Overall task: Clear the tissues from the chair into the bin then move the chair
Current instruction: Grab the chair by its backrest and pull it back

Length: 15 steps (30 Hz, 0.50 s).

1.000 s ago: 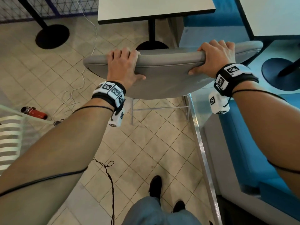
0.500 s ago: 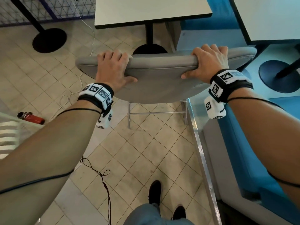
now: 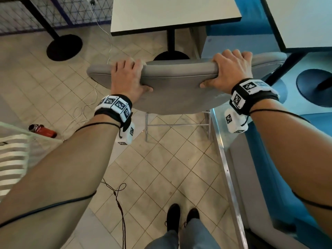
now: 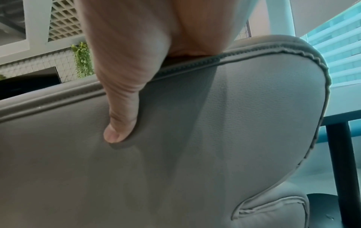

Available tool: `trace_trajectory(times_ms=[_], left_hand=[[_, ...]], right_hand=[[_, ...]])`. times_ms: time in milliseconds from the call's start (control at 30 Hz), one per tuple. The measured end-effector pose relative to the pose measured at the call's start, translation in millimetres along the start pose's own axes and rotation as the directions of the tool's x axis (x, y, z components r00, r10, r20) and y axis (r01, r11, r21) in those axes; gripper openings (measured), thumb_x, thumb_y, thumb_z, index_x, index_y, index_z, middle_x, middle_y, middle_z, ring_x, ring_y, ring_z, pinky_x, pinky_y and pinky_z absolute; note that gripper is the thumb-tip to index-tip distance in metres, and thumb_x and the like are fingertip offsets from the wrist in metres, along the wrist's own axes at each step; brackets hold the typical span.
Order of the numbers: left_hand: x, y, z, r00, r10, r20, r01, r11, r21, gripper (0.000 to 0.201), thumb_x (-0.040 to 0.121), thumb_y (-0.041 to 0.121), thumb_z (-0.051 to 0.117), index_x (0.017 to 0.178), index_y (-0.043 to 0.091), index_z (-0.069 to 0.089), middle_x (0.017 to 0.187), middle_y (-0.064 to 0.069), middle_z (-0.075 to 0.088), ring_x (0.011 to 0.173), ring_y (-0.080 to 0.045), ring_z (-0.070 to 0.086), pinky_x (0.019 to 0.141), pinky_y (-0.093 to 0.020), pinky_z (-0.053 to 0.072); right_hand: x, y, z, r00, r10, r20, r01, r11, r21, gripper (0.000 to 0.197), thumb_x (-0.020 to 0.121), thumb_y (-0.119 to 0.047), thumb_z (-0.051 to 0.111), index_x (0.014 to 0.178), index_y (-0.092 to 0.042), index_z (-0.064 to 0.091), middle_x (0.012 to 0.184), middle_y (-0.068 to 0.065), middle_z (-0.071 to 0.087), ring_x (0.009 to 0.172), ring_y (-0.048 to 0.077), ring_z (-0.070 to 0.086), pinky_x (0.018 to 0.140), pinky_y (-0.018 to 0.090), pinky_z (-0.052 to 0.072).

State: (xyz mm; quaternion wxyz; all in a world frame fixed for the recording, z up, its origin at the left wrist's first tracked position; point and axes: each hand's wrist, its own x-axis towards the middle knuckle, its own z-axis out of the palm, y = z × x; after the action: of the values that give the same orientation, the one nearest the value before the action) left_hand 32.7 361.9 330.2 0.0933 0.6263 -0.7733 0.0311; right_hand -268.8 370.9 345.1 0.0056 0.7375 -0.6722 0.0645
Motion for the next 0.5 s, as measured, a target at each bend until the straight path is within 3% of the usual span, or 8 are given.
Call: trace_trajectory(times_ms=[233,500], left_hand=[[17.2,-8.5,-2.4,0.998,0.058,-0.002,-0.058,0.998,0.009,0.074,0.068,0.056,0.079,0.122,0.011,0.054,0.116,-0.014,0.055,0.110,-0.035,0.048,0.101,-0.048,0.032],[55.6,-7.3,2.3,0.999,0.036,0.002,-0.036,0.999,-0.010,0.071,0.070,0.055,0.078,0.121,0.013,0.052,0.117,-0.013,0.054,0.112,-0.035,0.045,0.100,-0.048,0.029]], right_hand=[[12.5,4.4,0.9,1.000,-0.007,-0.023,0.007,1.000,0.010,0.069,0.065,-0.073,0.067,0.110,-0.021,0.057,0.109,0.010,0.059,0.105,0.032,0.052,0.098,0.047,0.030],[60.9,13.8,3.4,1.000,0.014,0.014,-0.014,1.000,0.016,0.071,0.062,-0.072,0.070,0.110,-0.021,0.057,0.110,0.011,0.059,0.108,0.034,0.051,0.099,0.048,0.028]])
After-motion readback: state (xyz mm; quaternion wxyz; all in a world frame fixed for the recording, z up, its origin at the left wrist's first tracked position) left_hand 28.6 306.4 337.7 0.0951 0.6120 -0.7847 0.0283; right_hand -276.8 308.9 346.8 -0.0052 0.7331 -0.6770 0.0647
